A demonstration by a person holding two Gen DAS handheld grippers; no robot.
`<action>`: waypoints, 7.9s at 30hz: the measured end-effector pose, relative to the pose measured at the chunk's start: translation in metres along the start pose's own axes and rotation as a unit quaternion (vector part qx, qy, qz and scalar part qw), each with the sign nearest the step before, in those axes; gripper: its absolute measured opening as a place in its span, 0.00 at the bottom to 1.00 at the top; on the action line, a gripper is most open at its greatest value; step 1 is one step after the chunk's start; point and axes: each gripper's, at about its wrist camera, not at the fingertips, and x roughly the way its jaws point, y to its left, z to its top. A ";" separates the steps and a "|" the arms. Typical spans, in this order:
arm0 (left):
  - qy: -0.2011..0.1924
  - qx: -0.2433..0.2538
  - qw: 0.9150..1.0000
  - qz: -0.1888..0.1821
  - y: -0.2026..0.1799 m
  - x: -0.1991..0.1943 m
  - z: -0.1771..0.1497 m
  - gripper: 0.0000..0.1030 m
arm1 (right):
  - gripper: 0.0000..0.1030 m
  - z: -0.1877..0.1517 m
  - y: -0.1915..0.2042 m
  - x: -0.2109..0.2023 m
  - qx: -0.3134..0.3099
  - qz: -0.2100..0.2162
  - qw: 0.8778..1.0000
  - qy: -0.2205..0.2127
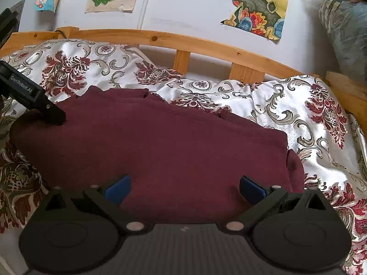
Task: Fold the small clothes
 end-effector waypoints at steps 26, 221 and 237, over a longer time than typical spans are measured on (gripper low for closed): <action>0.030 -0.058 0.998 -0.010 0.012 0.011 0.004 0.78 | 1.00 -0.001 -0.009 0.003 0.022 0.017 1.000 0.008; -0.027 0.063 0.982 -0.173 -0.217 -0.043 -0.031 0.80 | 0.10 -0.001 -0.180 0.010 0.236 0.050 0.970 0.012; 0.037 -0.065 0.995 -0.072 -0.161 -0.003 -0.028 0.83 | 0.10 -0.001 -0.159 0.007 0.187 0.065 0.980 0.023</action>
